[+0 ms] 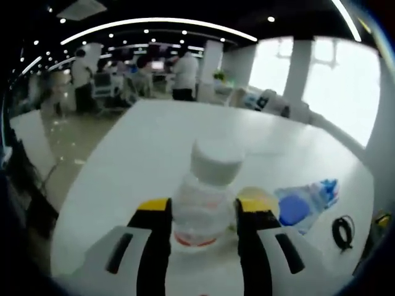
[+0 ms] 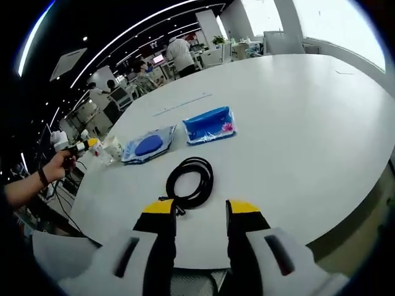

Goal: Arrange the tabletop items into an orderly group along one side of the table until the central work area is clear of visible clutter.

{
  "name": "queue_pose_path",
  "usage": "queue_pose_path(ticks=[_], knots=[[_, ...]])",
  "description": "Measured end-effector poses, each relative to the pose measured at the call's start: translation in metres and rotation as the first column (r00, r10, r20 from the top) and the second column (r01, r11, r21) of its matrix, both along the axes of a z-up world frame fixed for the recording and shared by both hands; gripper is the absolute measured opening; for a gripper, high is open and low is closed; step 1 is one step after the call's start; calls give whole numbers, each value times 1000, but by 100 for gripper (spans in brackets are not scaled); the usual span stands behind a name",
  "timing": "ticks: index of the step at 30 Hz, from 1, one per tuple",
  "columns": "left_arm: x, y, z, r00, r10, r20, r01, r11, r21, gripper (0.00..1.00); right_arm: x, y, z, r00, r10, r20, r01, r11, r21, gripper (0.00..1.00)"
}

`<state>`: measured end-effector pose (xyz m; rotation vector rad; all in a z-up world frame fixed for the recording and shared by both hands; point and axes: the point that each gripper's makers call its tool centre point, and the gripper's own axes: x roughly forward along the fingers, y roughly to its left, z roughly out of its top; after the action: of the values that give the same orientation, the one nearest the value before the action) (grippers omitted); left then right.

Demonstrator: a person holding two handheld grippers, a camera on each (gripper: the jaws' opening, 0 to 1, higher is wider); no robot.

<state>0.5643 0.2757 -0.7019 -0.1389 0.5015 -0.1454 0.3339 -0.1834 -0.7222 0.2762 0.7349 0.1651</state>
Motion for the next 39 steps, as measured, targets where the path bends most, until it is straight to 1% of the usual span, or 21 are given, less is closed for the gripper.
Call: queue_pose_path(ticks=[2,4,5,10,12,14,15,17,18,20,21,23,25,26,27,28,30,32,35,38,39], knots=[[1,0,3,1000,10,15,-9,999,-34,46,0,0,0,1000,-2,1,2,1000,1,31],[-3,0,4,1000,17,12,-17,999,-29,56,0,0,1,1000,-3,4,3,1000,5,31],[-7,-1,6,1000,20,21,-19,999,-33,57,0,1,1,1000,-5,4,5,1000,6,31],[-27,-12,7,1000,9,25,-8,999,-50,54,1,1,0,1000,-2,2,2,1000,5,31],[-36,-17,3,1000,8,22,-7,998,-57,56,1,2,-1,1000,3,1,-3,1000,4,31],[-47,-20,-4,999,42,-9,-43,993,-113,54,1,2,-1,1000,6,-1,-6,1000,5,31],[-49,-17,-7,998,62,-7,-63,992,-112,53,1,2,-1,1000,7,-2,-7,1000,3,31],[-55,-18,-14,997,71,-16,-72,992,-108,53,1,1,-1,1000,6,0,-6,1000,-1,31],[-59,-19,-19,997,76,-30,-79,991,-106,53,1,1,-1,1000,4,2,-4,1000,3,31],[-66,-22,-21,996,81,-37,-85,990,-112,52,1,1,-1,1000,1,2,-1,1000,4,31],[-68,-25,-22,997,74,-39,-77,992,-101,51,1,0,0,1000,0,3,0,1000,4,31],[-75,-37,-22,1000,-2,-31,1,1000,-22,49,1,0,0,1000,-2,4,2,1000,8,31],[-80,-50,-20,998,-58,-24,59,998,15,48,1,0,0,1000,-3,6,3,1000,9,31],[-80,-57,-18,997,-78,-12,78,997,10,48,1,0,0,1000,-3,7,3,1000,8,31],[-79,-67,-11,993,-114,21,114,993,13,46,1,0,0,1000,-4,7,3,1000,10,31],[-78,-74,-7,988,-147,39,146,989,26,45,1,0,0,1000,-4,7,4,1000,12,31],[-74,-89,-1,971,-231,57,226,970,86,44,1,-1,1,1000,-7,8,7,1000,9,31],[-68,-99,2,951,-305,54,293,941,169,42,1,-2,1,1000,-10,12,10,1000,6,31],[-57,-108,4,932,-360,50,341,913,226,34,2,0,3,1000,-4,23,4,1000,5,30],[-41,-112,1,906,-422,19,398,867,300,33,2,1,3,1000,8,24,-8,1000,-6,29],[-37,-111,-1,906,-424,6,401,860,315,32,2,2,3,1000,11,25,-11,1000,-8,29]])
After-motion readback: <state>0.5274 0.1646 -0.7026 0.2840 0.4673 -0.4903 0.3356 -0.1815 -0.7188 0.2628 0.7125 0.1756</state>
